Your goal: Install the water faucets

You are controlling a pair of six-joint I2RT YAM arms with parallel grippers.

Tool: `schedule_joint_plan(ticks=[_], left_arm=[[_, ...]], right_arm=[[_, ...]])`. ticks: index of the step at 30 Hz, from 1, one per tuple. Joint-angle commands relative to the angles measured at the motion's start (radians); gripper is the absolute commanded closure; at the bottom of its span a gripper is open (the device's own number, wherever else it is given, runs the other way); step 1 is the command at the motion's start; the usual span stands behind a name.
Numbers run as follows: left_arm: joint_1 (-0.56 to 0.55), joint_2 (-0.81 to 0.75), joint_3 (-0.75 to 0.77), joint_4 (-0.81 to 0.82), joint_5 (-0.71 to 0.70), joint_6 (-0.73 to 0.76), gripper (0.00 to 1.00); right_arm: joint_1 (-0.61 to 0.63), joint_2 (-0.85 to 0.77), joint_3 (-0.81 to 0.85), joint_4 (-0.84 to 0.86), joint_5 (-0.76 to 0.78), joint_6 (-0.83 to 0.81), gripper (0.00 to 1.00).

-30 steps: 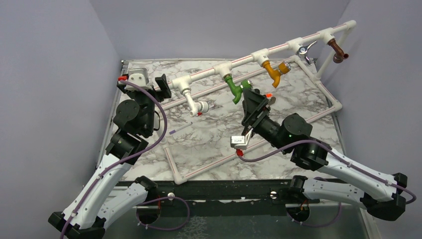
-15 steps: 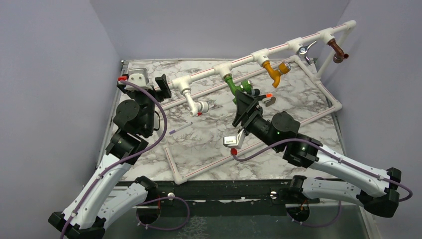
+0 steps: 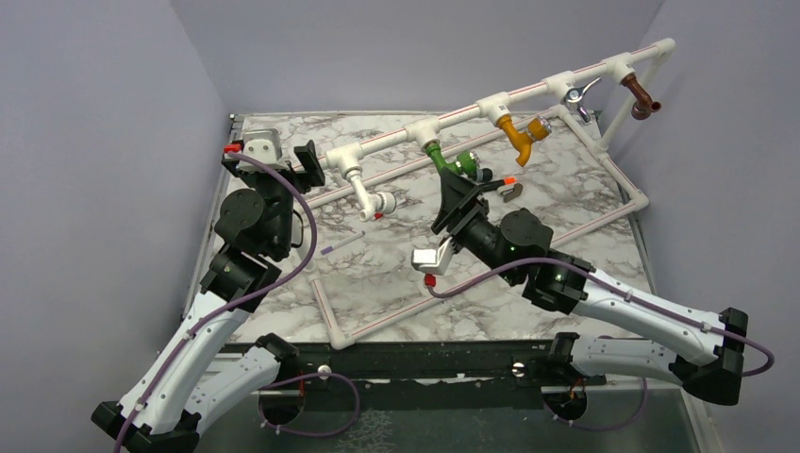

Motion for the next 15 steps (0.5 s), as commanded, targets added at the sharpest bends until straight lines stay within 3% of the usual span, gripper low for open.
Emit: schedule_joint_plan(ticks=[1,10,15], left_arm=[[-0.011,0.024,-0.02,-0.08,0.052,-0.007,0.16],[-0.013,0.024,-0.021,-0.078,0.055,-0.008,0.16],[-0.013,0.026,-0.021,-0.077,0.055,-0.01,0.16]], right_arm=[[-0.006,0.024,0.017,0.076,0.052,0.055,0.39],[-0.051,0.031,-0.002,0.138,0.061,0.06,0.4],[-0.057,0.034,-0.021,0.158,0.045,0.088,0.5]])
